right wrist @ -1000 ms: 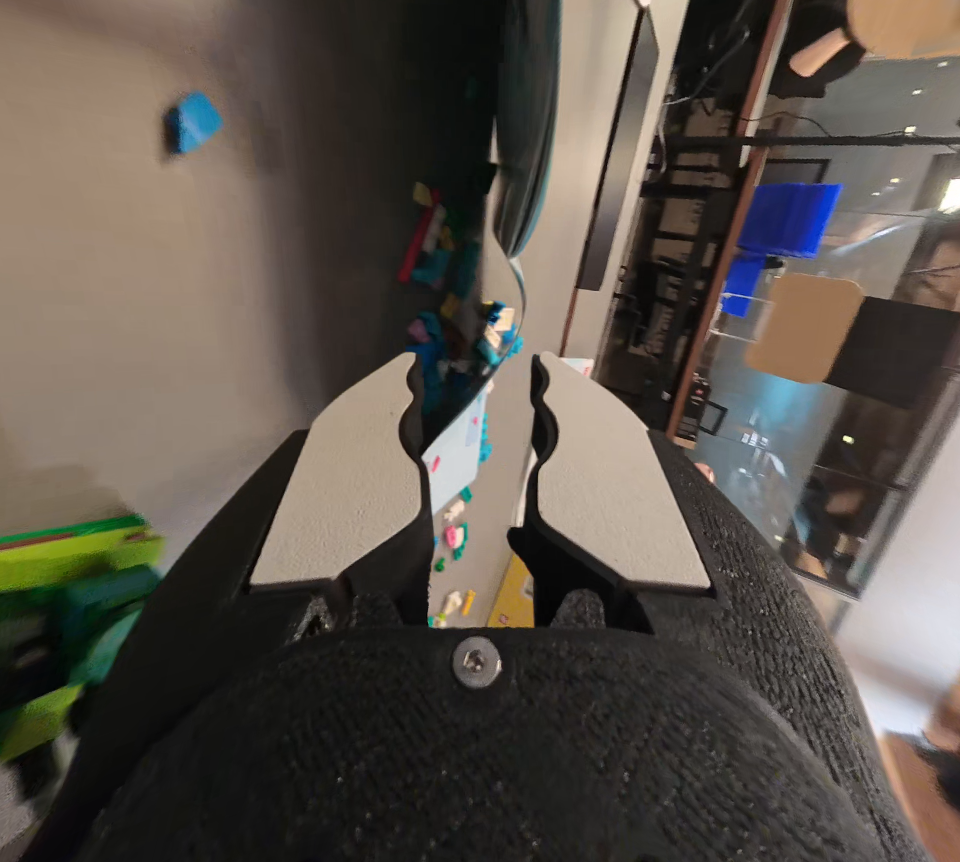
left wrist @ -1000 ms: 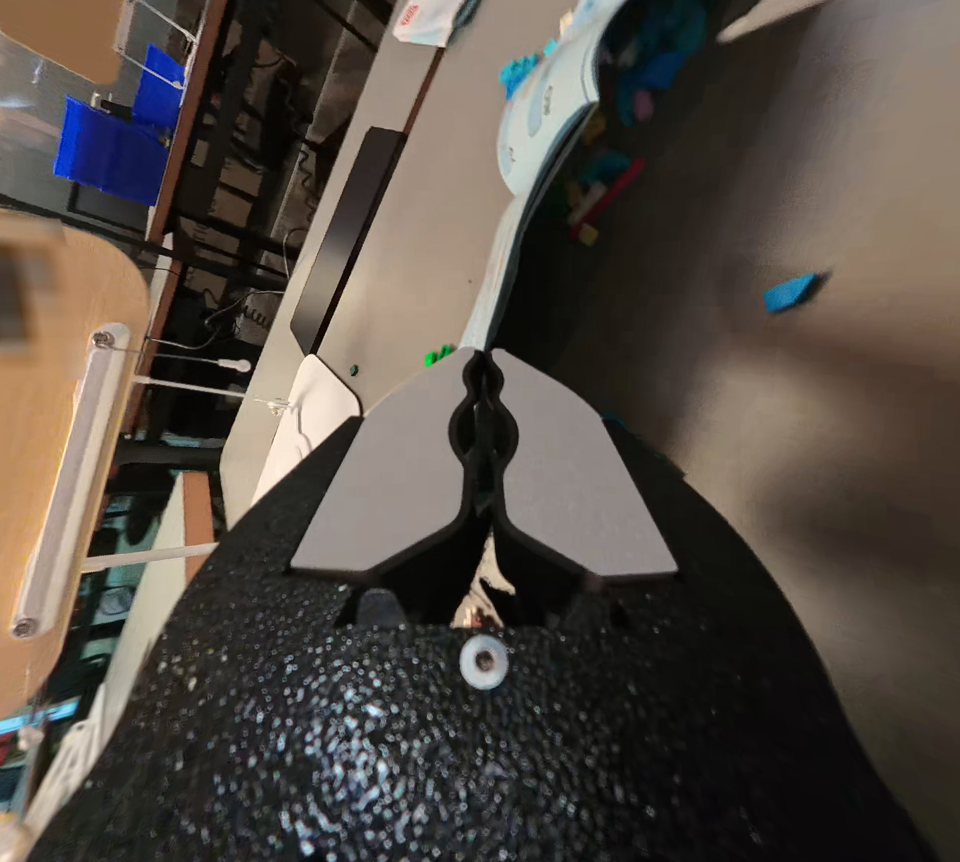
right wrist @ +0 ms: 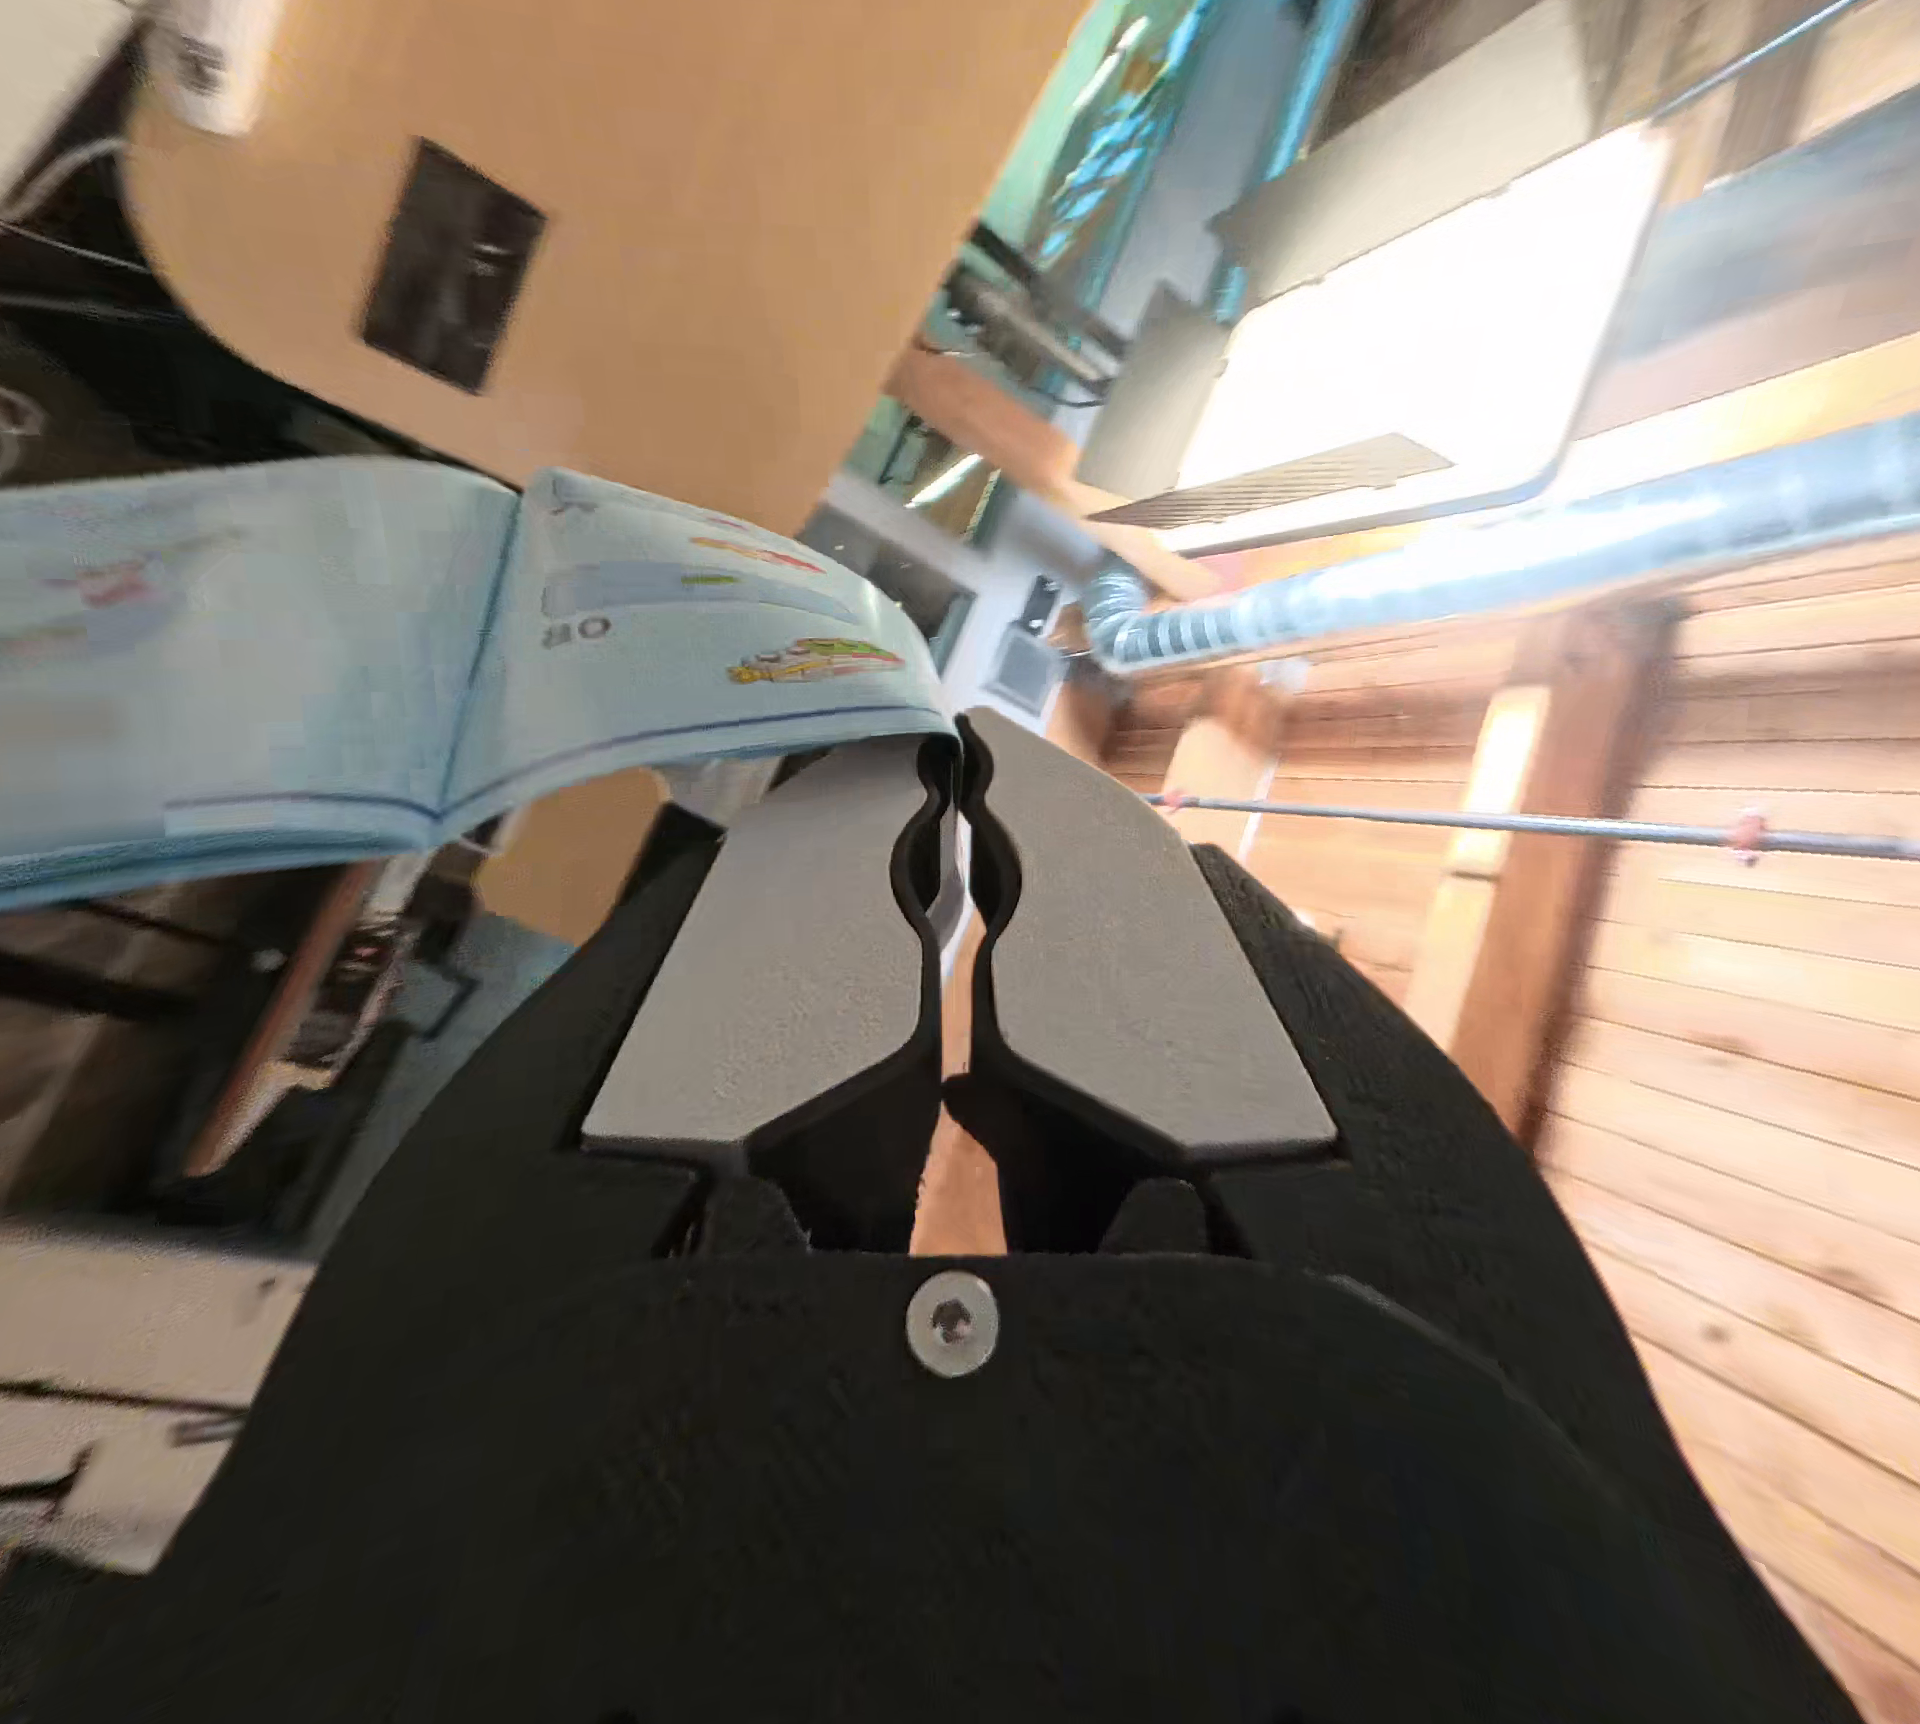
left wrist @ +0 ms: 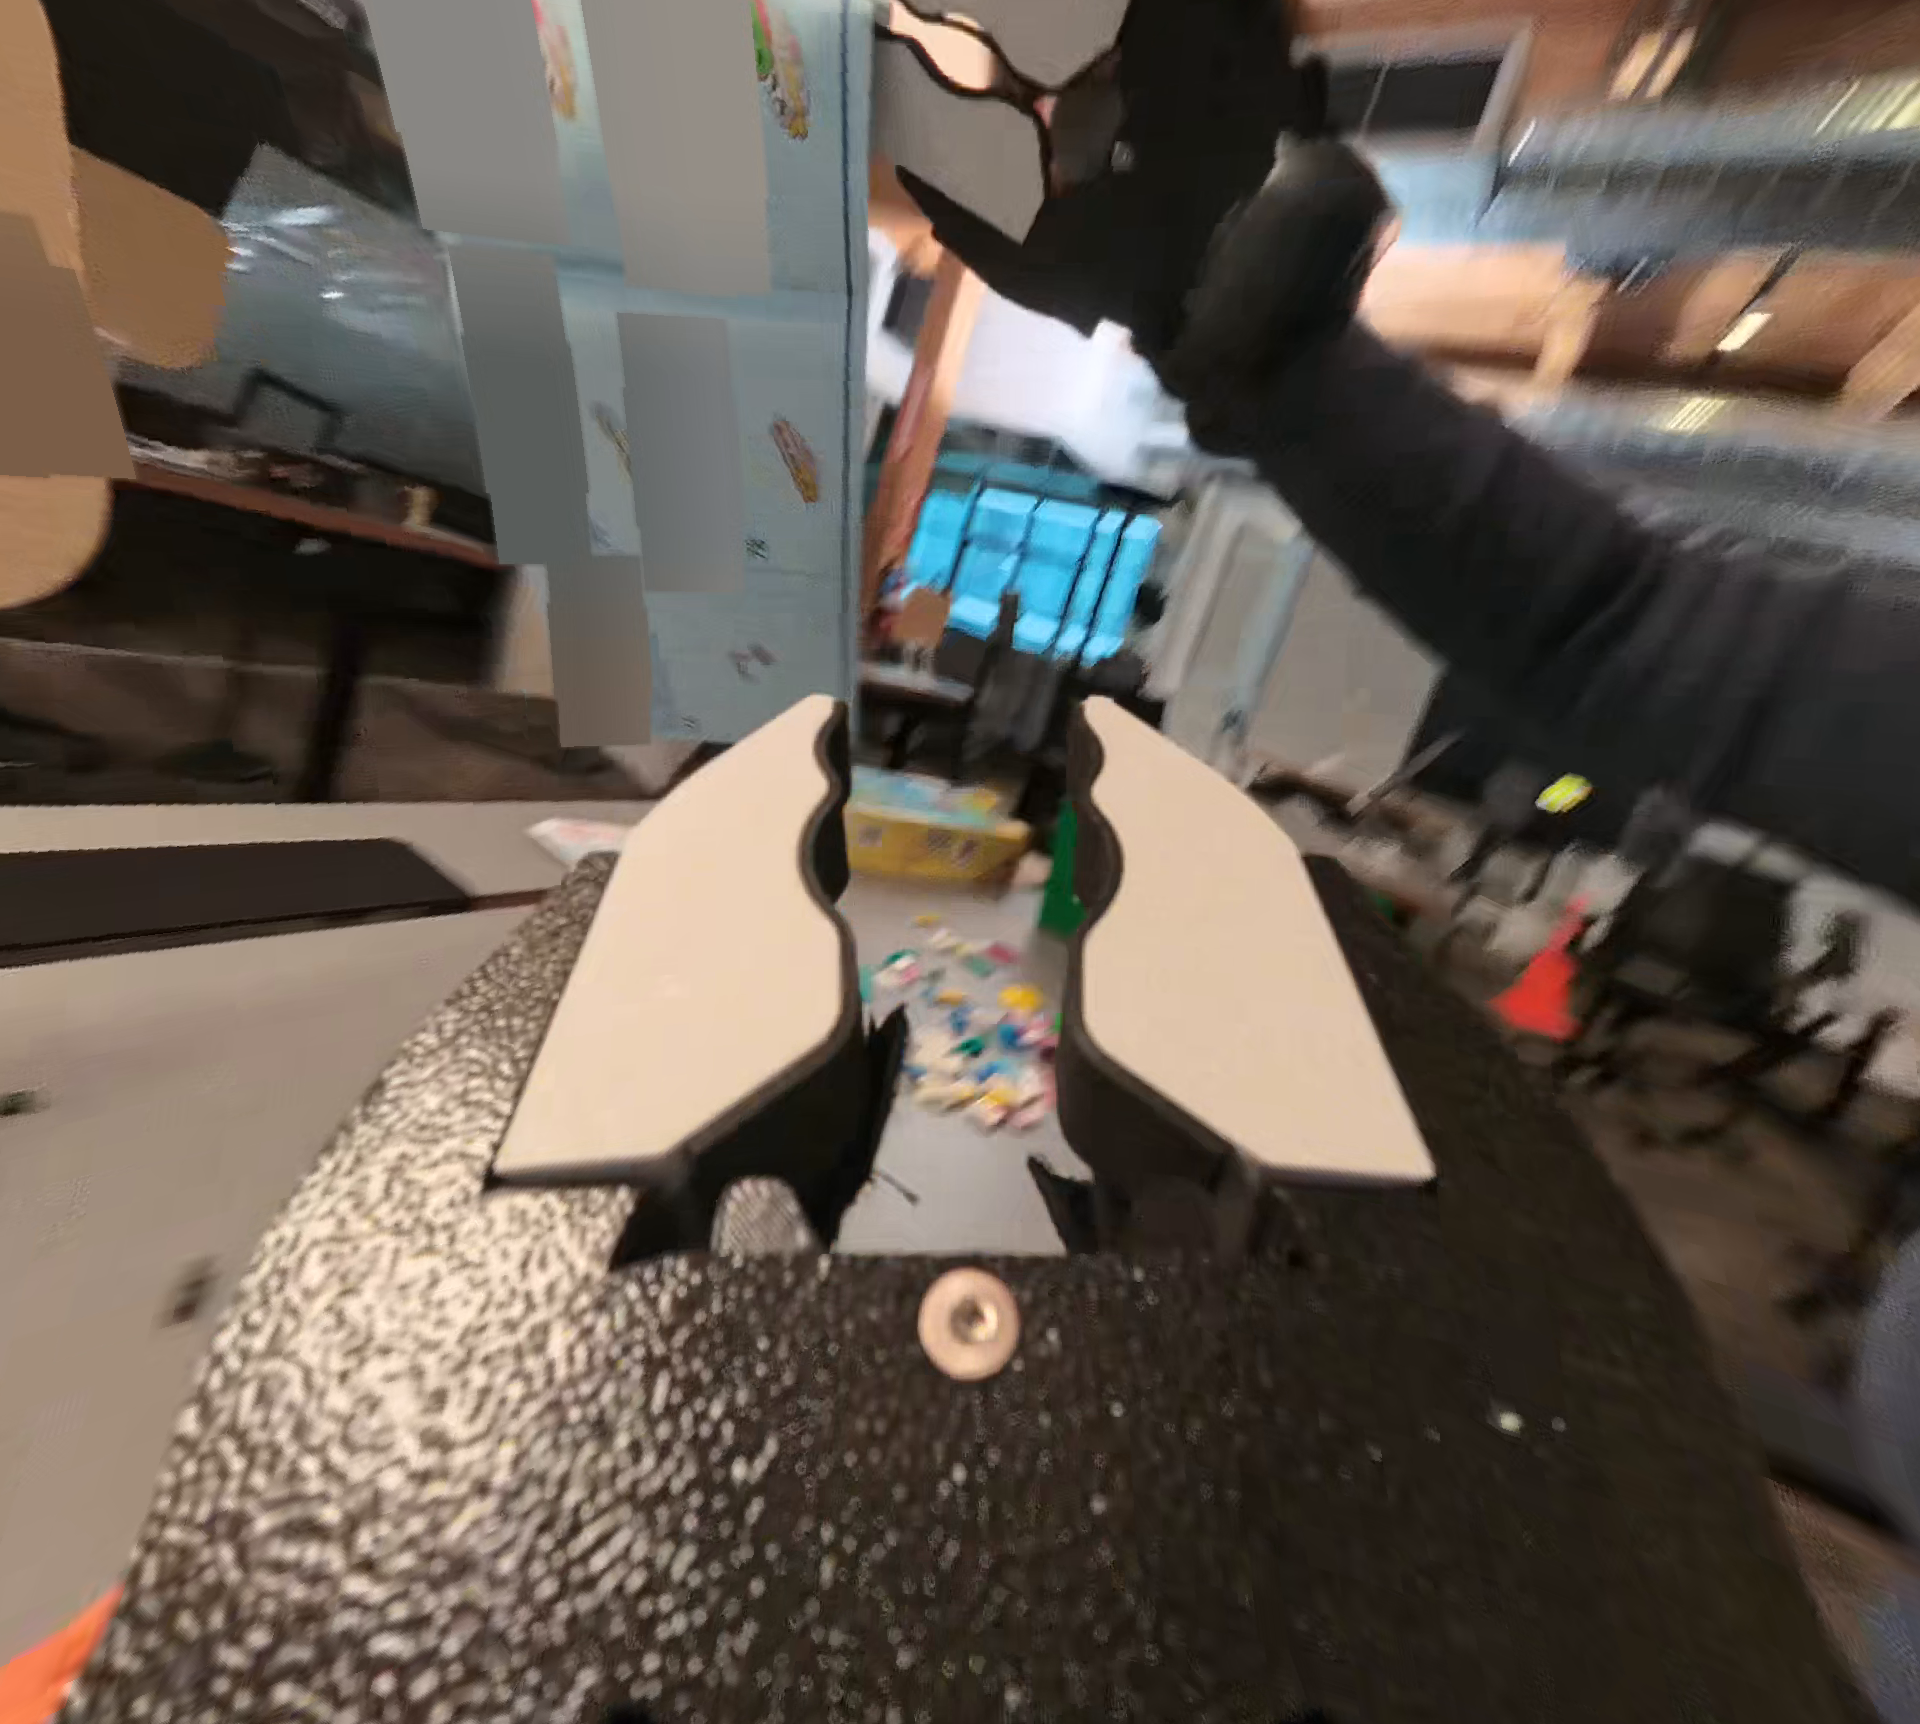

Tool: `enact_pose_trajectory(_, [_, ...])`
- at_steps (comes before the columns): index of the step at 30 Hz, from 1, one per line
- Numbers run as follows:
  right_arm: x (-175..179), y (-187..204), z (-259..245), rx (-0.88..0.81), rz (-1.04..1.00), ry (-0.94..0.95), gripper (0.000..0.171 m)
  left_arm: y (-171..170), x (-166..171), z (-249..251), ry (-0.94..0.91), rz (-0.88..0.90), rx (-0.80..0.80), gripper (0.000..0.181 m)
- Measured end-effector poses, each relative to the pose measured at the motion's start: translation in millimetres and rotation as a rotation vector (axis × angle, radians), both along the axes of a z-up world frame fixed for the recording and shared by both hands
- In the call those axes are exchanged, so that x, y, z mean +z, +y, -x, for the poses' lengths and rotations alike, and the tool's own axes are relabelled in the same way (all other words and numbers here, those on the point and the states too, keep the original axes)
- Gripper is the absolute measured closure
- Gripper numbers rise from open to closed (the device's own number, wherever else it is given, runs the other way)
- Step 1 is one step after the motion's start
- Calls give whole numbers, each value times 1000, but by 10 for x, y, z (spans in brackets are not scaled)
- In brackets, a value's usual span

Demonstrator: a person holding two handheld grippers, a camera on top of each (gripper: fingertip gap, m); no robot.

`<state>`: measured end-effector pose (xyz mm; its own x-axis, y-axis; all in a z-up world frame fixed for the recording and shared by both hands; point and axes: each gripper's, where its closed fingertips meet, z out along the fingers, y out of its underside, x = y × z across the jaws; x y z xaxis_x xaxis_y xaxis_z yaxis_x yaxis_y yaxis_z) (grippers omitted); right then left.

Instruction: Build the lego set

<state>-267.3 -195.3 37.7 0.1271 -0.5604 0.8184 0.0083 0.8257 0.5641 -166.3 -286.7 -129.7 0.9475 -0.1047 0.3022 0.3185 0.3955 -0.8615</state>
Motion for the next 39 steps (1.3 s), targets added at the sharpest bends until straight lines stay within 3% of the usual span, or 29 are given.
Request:
enact_pose_trajectory(4, [523,-219,19,39,-49,85,171,-80,40,67,-223,-168,-101,117])
enact_pose_trajectory(8, [899,-549,-16,85,-79,141,171,-84,74,365,-505,-309,-177,72])
enact_pose_trajectory(11, [1043,-875,-89,144,-101,167,171,-130,179,572,-656,-436,-331,45])
enact_pose_trajectory(13, [1077,-1084,-149,186,-130,182,171,-268,299,649,-708,-571,-488,37])
enact_pose_trajectory(16, [1070,-1289,-211,221,-157,196,171,-595,458,598,-642,-761,-709,62])
enact_pose_trajectory(18, [1049,-1350,-244,238,-168,205,171,-782,477,562,-584,-825,-757,73])
enact_pose_trajectory(20, [1023,-1357,-270,245,-170,210,171,-915,455,575,-556,-856,-745,73])
enact_pose_trajectory(24, [940,-1288,-314,243,-144,198,171,-1061,477,566,-493,-883,-714,121])
enact_pose_trajectory(28, [916,-989,-344,179,-100,216,171,-973,511,637,-486,-786,-561,171])
enact_pose_trajectory(30, [868,-732,-376,140,-33,205,171,-960,550,675,-464,-695,-468,178])
enact_pose_trajectory(34, [524,-143,-483,73,132,225,171,-889,776,788,-327,-346,-185,181])
enact_pose_trajectory(39, [-434,315,-528,107,498,101,166,-666,1343,918,-61,155,58,180])
